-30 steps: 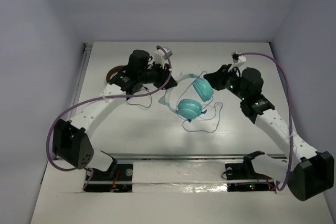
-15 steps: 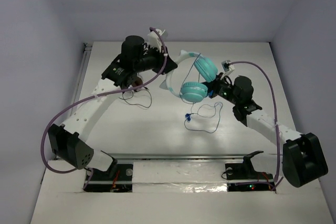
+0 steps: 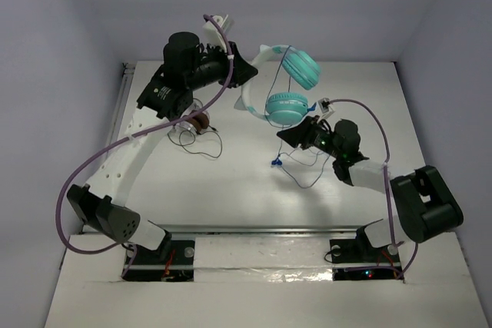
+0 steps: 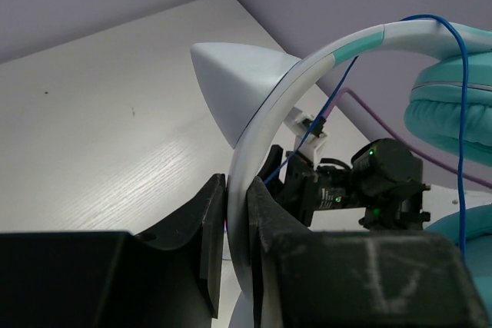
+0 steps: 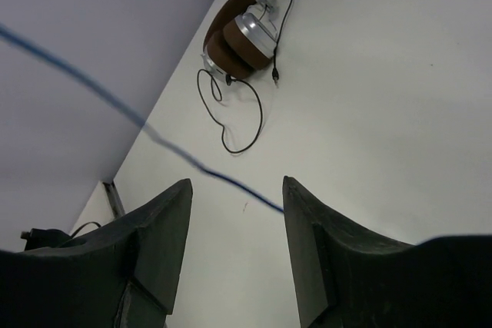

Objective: Wrap the headphones

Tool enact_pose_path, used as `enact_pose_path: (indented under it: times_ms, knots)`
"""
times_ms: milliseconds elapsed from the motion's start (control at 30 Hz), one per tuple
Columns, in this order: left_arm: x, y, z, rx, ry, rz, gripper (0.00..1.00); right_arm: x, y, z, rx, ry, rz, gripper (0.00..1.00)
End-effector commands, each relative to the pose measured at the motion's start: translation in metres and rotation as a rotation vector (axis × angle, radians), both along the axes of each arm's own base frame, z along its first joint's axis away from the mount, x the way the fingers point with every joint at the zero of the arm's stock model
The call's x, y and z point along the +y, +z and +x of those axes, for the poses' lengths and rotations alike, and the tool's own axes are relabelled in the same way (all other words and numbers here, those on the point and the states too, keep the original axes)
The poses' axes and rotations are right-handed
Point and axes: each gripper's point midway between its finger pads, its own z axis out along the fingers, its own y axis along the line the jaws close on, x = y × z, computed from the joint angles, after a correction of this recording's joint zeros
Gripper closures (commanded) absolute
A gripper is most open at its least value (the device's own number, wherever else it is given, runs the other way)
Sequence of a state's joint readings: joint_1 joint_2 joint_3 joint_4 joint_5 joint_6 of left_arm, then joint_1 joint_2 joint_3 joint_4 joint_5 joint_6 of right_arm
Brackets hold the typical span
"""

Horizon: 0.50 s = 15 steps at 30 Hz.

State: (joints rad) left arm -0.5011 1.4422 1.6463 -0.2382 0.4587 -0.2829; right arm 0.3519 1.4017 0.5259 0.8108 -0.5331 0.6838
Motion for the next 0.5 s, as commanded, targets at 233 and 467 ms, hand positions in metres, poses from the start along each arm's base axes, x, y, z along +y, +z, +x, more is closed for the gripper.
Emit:
enact_pose_path:
  times_ms: [233,467]
  knots:
    - [0.004,0.1,-0.011,-0.145,-0.015,-0.174,1.0,0.011,-0.004,0.023,-0.05,-0.017,0.01,0.42]
    - [0.017,0.113,0.001,-0.14,0.045,-0.206,1.0,0.047,-0.022,0.011,-0.007,0.056,0.007,0.45]
